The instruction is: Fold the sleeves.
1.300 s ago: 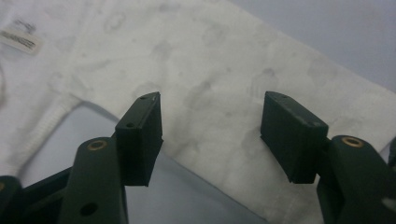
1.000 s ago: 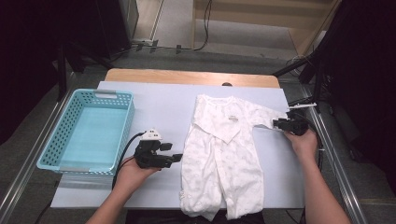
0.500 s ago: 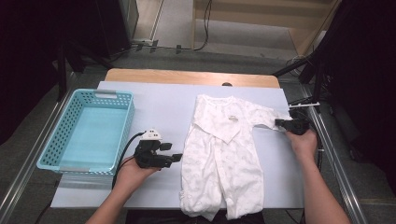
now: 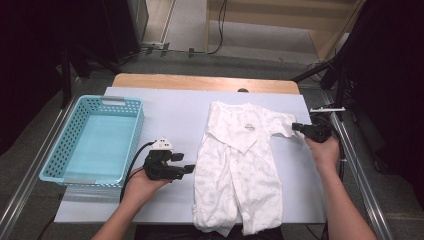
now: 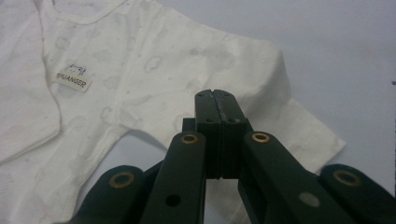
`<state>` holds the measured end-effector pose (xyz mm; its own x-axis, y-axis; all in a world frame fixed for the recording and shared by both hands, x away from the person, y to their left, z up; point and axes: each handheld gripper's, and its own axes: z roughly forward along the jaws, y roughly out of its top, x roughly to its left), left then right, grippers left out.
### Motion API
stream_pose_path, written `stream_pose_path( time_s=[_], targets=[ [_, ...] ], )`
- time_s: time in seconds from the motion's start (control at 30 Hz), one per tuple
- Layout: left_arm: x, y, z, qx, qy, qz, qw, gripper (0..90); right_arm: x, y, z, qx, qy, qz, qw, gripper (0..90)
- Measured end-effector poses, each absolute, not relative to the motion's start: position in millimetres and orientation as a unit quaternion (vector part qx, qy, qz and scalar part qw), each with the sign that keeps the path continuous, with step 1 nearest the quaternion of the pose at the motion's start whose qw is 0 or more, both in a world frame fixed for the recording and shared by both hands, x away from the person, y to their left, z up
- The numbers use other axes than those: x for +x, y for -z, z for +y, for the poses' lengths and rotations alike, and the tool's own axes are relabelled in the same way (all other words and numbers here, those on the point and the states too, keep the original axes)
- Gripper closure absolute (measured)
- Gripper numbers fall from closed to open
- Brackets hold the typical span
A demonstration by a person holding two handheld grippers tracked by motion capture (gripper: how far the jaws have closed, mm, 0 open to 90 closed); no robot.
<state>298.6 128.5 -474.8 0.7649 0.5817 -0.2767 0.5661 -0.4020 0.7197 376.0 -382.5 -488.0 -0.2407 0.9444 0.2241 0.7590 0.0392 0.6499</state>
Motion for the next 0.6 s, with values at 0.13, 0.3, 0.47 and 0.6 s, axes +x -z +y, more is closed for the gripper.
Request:
stream_pose_path(
  time_s=[0.13,0.3,0.47,0.6],
  targets=[
    [299.2,474.6,129.9,0.837,-0.009,0.345,0.425,34.5,374.9,483.5,-377.1,0.593,-0.348,0.713,0.137,87.4],
    [299.7,475.0,130.3,0.837,-0.010,0.346,0.424,34.5,373.9,478.0,-369.8,0.581,-0.358,0.718,0.134,87.3],
    [300.0,474.4,131.5,0.837,-0.011,0.346,0.424,34.0,373.7,475.3,-360.1,0.566,-0.367,0.727,0.129,87.3],
    [300.1,474.3,132.0,0.836,-0.011,0.347,0.424,34.0,373.5,473.9,-353.5,0.558,-0.370,0.733,0.124,87.3]
  ],
)
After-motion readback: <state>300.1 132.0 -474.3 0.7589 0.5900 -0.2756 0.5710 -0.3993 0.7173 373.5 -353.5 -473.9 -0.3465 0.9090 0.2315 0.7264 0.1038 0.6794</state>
